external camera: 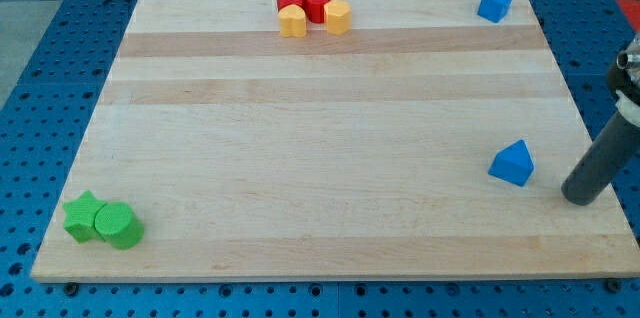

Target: Move the blue triangle towards the center right

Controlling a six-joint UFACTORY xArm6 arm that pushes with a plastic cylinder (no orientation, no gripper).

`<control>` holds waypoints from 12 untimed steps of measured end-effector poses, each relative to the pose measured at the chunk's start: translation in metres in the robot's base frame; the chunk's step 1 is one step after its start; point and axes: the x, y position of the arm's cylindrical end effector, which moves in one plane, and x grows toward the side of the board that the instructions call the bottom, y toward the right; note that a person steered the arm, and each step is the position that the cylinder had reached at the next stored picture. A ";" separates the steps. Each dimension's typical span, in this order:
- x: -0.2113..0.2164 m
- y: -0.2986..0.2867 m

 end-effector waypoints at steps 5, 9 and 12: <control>-0.038 0.006; -0.107 -0.031; 0.003 0.001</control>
